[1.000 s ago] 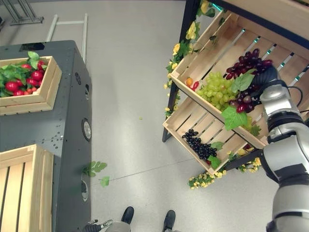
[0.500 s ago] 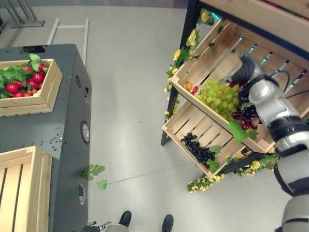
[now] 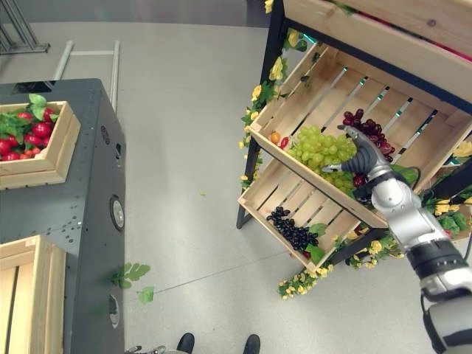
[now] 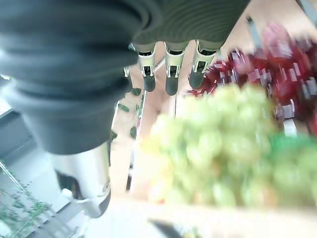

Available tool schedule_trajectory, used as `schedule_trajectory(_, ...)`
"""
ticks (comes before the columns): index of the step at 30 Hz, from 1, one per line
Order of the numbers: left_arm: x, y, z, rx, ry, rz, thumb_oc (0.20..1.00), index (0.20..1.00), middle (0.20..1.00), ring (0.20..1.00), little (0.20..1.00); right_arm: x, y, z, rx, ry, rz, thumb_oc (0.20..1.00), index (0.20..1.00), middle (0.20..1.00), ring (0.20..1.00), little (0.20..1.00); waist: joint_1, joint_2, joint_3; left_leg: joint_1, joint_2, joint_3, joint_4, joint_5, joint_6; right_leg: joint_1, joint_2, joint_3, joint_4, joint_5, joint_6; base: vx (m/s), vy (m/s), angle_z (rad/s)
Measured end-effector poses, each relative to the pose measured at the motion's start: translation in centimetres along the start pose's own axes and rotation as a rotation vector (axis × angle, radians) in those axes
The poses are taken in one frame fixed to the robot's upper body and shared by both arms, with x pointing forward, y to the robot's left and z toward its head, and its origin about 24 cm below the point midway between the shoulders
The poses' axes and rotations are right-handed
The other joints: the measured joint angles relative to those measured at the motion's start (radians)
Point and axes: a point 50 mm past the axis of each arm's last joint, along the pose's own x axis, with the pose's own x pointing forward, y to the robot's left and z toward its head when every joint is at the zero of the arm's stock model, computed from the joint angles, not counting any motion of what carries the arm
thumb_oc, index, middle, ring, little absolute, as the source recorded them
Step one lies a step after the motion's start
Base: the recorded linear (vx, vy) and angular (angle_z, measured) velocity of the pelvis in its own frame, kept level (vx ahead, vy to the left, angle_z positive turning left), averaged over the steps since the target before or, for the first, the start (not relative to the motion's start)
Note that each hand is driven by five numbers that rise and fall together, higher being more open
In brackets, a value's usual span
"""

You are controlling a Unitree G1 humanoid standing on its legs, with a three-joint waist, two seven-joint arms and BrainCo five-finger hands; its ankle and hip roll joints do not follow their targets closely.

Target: Pick up the fruits from the basket on one side to the basket on the other side

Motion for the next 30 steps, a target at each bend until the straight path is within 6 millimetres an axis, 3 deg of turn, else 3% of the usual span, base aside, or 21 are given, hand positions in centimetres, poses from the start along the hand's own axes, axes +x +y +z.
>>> schedule_trajectory(3,0.0,0.1,-0.1,0.000,0.004,0.006,1.000,1.000,1.000,1.000,1.000,-2.0,2.8,-0.1,0.158,-0.036,0.038,1.000,1.000,1.000,1.000,1.000,0.000,0.001,-0.003,0.006,-0.003,0.001,-0.003,0.001,0.001,0.004,-0.003,0.001,0.000,0.000,0.001,0.00,0.000,0.00)
schedule_trajectory(11,-0.1,0.0,-0.6,0.005,0.010,0.019,1.000,1.000,1.000,1.000,1.000,-6.6,8.3,-1.6,0.347,0.023,0.154,1.000,1.000,1.000,1.000,1.000,-0.003,0.000,-0.014,0.020,-0.007,0.001,-0.022,0.007,0.009,0.015,-0.009,0.001,0.000,-0.007,0.013,0.01,-0.002,0.01)
schedule_trajectory(16,-0.1,0.2,-0.6,0.025,0.011,0.032,1.000,1.000,1.000,1.000,1.000,-8.9,9.8,-2.8,0.384,0.084,0.200,1.000,1.000,1.000,1.000,1.000,-0.023,0.007,-0.018,0.014,-0.012,-0.031,-0.013,0.010,0.012,0.028,-0.006,0.009,0.011,-0.025,0.016,-0.02,0.011,0.15)
schedule_trajectory(17,-0.1,0.2,-0.7,0.044,0.014,0.032,1.000,1.000,1.000,1.000,1.000,-9.4,9.9,-3.2,0.384,0.102,0.200,1.000,1.000,1.000,1.000,1.000,-0.036,0.023,-0.009,0.009,-0.014,-0.054,-0.005,0.012,0.014,0.030,0.007,0.052,0.042,-0.055,0.021,-0.01,-0.003,1.12)
schedule_trajectory(19,0.0,0.4,-0.2,0.064,0.001,0.035,1.000,1.000,1.000,1.000,1.000,-11.3,10.3,-4.6,0.388,0.171,0.217,1.000,1.000,1.000,1.000,1.000,-0.098,0.034,-0.012,-0.021,-0.027,-0.138,0.021,0.016,0.015,0.030,0.056,0.215,0.124,-0.145,0.001,-0.01,-0.028,1.44)
schedule_trajectory(20,0.0,0.3,0.1,0.067,-0.011,0.033,1.000,1.000,1.000,1.000,1.000,-12.0,10.8,-5.1,0.390,0.203,0.243,1.000,1.000,1.000,1.000,1.000,-0.110,0.039,-0.013,-0.025,-0.035,-0.168,0.025,0.019,0.013,0.025,0.074,0.268,0.153,-0.172,-0.021,-0.02,-0.100,0.87)
schedule_trajectory(22,0.0,-0.2,0.3,0.084,-0.018,0.018,1.000,1.000,1.000,1.000,1.000,-12.3,11.1,-5.6,0.393,0.227,0.252,1.000,1.000,1.000,1.000,1.000,-0.104,0.062,-0.007,-0.048,-0.046,-0.206,0.056,0.022,0.005,0.030,0.089,0.332,0.181,-0.190,-0.025,-0.03,-0.159,0.61)
schedule_trajectory(25,0.0,-0.8,0.7,0.076,-0.033,0.004,1.000,1.000,1.000,1.000,1.000,-12.7,11.4,-6.6,0.392,0.269,0.268,1.000,1.000,1.000,1.000,1.000,-0.104,0.089,-0.006,-0.054,-0.038,-0.213,0.054,0.025,-0.003,0.030,0.095,0.321,0.172,-0.193,-0.029,-0.04,-0.170,0.37)
schedule_trajectory(30,-0.3,-1.6,-0.2,0.065,-0.018,-0.016,1.000,1.000,1.000,1.000,1.000,-13.9,11.9,-8.7,0.372,0.371,0.277,1.000,1.000,1.000,1.000,1.000,-0.124,0.125,-0.024,-0.093,-0.017,-0.251,0.062,0.042,-0.034,0.037,0.120,0.230,0.173,-0.198,-0.049,-0.12,-0.196,0.56)
